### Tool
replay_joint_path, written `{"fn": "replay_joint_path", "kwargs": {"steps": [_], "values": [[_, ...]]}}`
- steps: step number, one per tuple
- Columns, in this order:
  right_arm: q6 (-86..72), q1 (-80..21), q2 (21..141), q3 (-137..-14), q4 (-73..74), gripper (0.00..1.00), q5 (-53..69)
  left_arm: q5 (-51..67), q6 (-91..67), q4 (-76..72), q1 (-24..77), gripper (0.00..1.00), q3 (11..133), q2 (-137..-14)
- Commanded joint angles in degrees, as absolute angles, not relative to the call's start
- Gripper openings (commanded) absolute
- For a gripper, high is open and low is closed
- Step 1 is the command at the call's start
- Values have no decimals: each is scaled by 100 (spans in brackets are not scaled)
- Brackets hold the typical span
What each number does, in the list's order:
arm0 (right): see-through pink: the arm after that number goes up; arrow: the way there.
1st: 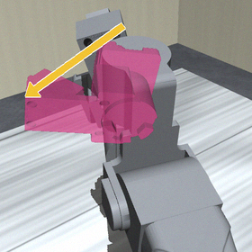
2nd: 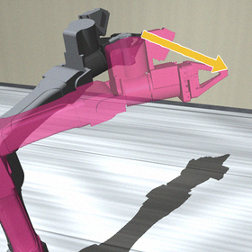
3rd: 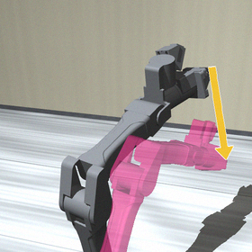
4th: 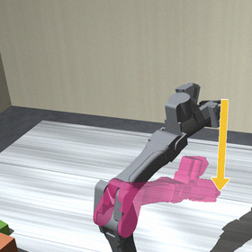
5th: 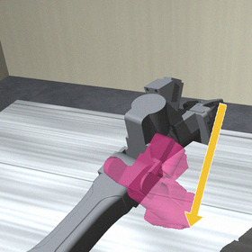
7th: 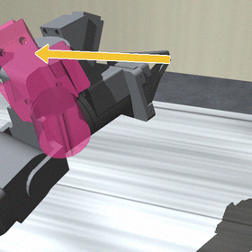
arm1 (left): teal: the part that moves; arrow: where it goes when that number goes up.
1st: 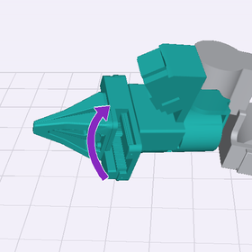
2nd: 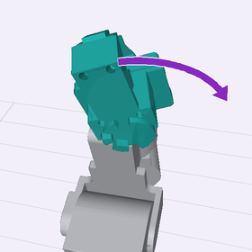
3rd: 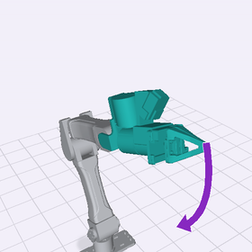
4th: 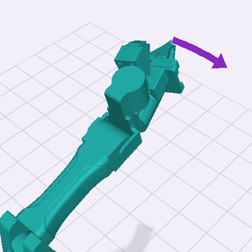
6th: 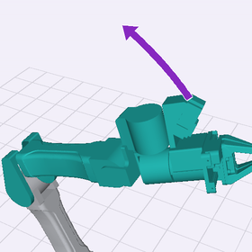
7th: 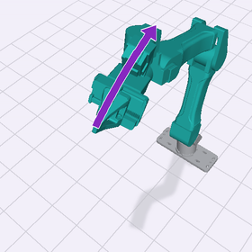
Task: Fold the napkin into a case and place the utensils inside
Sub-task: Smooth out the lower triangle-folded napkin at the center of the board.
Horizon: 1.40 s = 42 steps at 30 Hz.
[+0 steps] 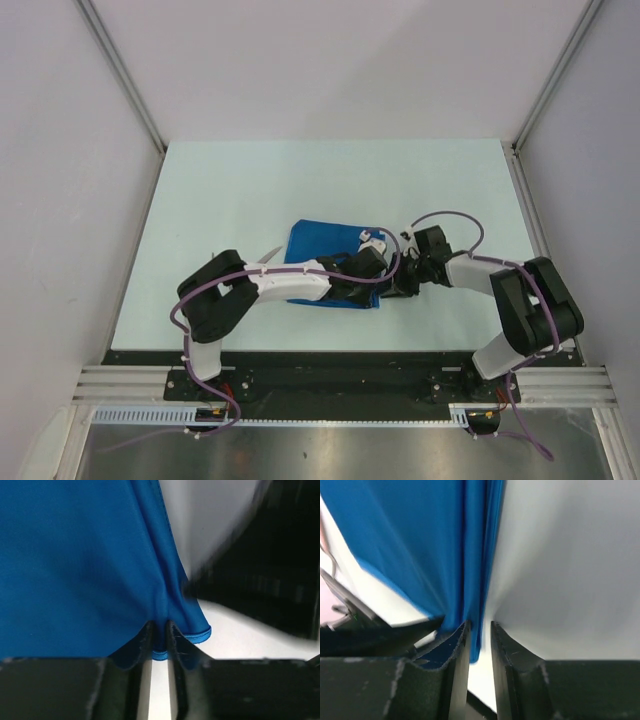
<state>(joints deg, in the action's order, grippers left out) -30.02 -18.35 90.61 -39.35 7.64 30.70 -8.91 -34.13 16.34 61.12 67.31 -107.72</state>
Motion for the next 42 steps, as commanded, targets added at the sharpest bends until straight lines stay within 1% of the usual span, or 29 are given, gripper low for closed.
{"fn": "replay_joint_path", "kwargs": {"steps": [1, 3, 6, 8, 9, 11, 12, 15, 18, 20, 21, 22, 23, 24, 25, 26, 28, 29, 31, 32, 33, 36, 39, 42], "values": [[-3322, -2170, 8579, -3360, 150, 27, 3147, -871, -3445, 1696, 6152, 16, 6996, -10670], [-3410, -2241, 8517, -3218, 62, 26, 3111, -826, -3472, 1749, 6152, 10, 7022, -10679], [-3550, -2259, 8516, -2945, -377, 25, 3190, -765, -3489, 1775, 6161, 7, 7066, -10679], [-3595, -2276, 8552, -2848, -527, 21, 3269, -730, -3498, 1784, 6161, 5, 7093, -10679], [-3664, -2294, 8578, -2830, -571, 17, 3278, -712, -3507, 1819, 6161, 3, 7101, -10687], [-3761, -2355, 8578, -2690, -773, 14, 3296, -616, -3515, 1837, 6161, 2, 7163, -10679], [-3831, -2425, 8596, -2646, -834, 11, 3313, -589, -3516, 1854, 6170, 2, 7180, -10687], [-3989, -2478, 8631, -2470, -1028, 5, 3322, -449, -3568, 1881, 6214, 2, 7268, -10714], [-4069, -2452, 8640, -2330, -1265, 5, 3366, -343, -3647, 1925, 6240, 2, 7339, -10810], [-4043, -2356, 8544, -2312, -1152, 8, 3366, -290, -3674, 1934, 6249, 2, 7339, -10872], [-4008, -2295, 8482, -2320, -1056, 15, 3358, -299, -3691, 1942, 6249, 3, 7348, -10898], [-3895, -2111, 8403, -2329, -802, 19, 3331, -308, -3691, 1951, 6249, 4, 7313, -10898], [-3824, -2005, 8228, -2347, -669, 24, 3314, -325, -3683, 1969, 6249, 6, 7295, -10881], [-3754, -1900, 8140, -2416, -529, 31, 3305, -377, -3683, 1977, 6249, 8, 7269, -10846], [-3666, -1690, 8043, -2460, -205, 33, 3270, -395, -3674, 1978, 6249, 10, 7234, -10820], [-3517, -1574, 7911, -2513, -54, 35, 3217, -422, -3648, 1995, 6249, 17, 7216, -10793], [-3393, -1250, 7805, -2688, 340, 41, 3129, -439, -3639, 2004, 6258, 24, 7181, -10723], [-3314, -1144, 7796, -2759, 404, 43, 3059, -431, -3621, 1960, 6258, 33, 7163, -10697], [-3278, -976, 7866, -3022, 379, 49, 3067, -413, -3639, 1969, 6267, 39, 7146, -10661], [-3261, -889, 7962, -3128, 317, 51, 3067, -413, -3647, 1960, 6267, 43, 7146, -10661], [-3252, -853, 8163, -3294, 308, 53, 3067, -404, -3656, 1960, 6267, 45, 7146, -10644], [-3295, -818, 8594, -3962, 211, 54, 2980, -430, -3648, 1934, 6275, 48, 7137, -10661], [-3366, -817, 9349, -4700, 114, 54, 2997, -536, -3630, 2013, 6275, 50, 7233, -10819], [-3427, -852, 10044, -5395, 184, 54, 2979, -694, -3630, 2074, 6293, 54, 7233, -10951]]}}
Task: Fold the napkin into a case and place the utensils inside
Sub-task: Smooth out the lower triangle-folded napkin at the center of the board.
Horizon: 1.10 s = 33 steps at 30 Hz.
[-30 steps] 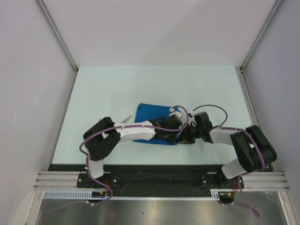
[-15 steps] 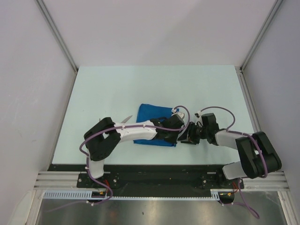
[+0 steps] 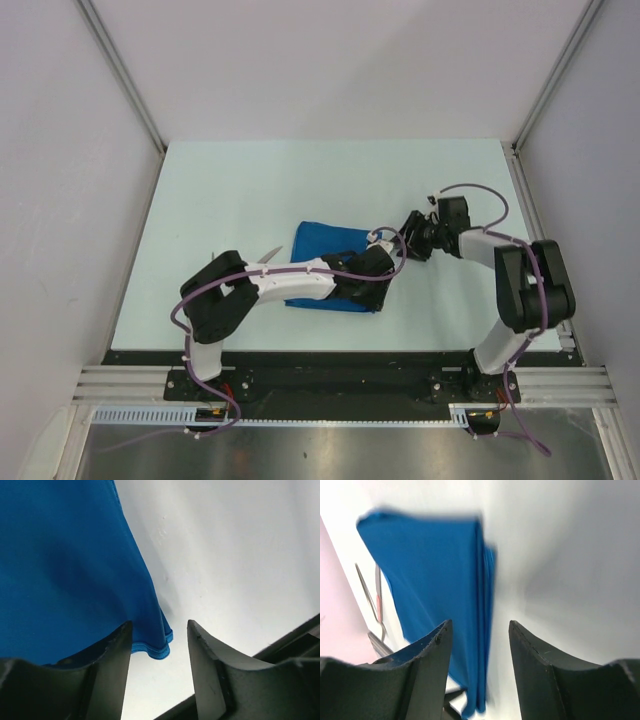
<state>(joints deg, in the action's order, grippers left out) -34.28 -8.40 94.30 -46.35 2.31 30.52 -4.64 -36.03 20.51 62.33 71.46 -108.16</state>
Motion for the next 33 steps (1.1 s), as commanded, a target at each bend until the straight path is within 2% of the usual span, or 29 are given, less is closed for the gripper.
{"fn": "replay_joint_path", "kwargs": {"steps": [1, 6, 13, 18, 24, 27, 30, 31, 33], "values": [[-3454, -853, 10316, -5510, 158, 54, 3014, -729, -3639, 2092, 6302, 54, 7233, -10977], [-3445, -1045, 10845, -6116, 246, 52, 2849, -888, -3656, 2144, 6354, 53, 7233, -11083], [-3279, -1257, 11092, -6258, 413, 43, 2347, -888, -3691, 2127, 6381, 36, 7216, -11171], [-3226, -1239, 11241, -6249, 369, 37, 2197, -826, -3700, 2127, 6381, 29, 7233, -11267], [-3120, -1143, 11460, -6424, 334, 19, 2223, -572, -3700, 2066, 6381, 19, 7409, -11408], [-2954, -1090, 11592, -6653, 343, 10, 2390, -282, -3761, 1986, 6390, 18, 7628, -11575], [-2673, -1055, 11846, -7153, 588, 6, 2636, -44, -3797, 1986, 6390, 20, 7988, -11829], [-2594, -1046, 11926, -7259, 650, 6, 2776, -44, -3806, 2004, 6390, 21, 8215, -11882], [-2375, -985, 12154, -7645, 790, 5, 2926, -44, -3814, 2065, 6390, 30, 8436, -11988]]}}
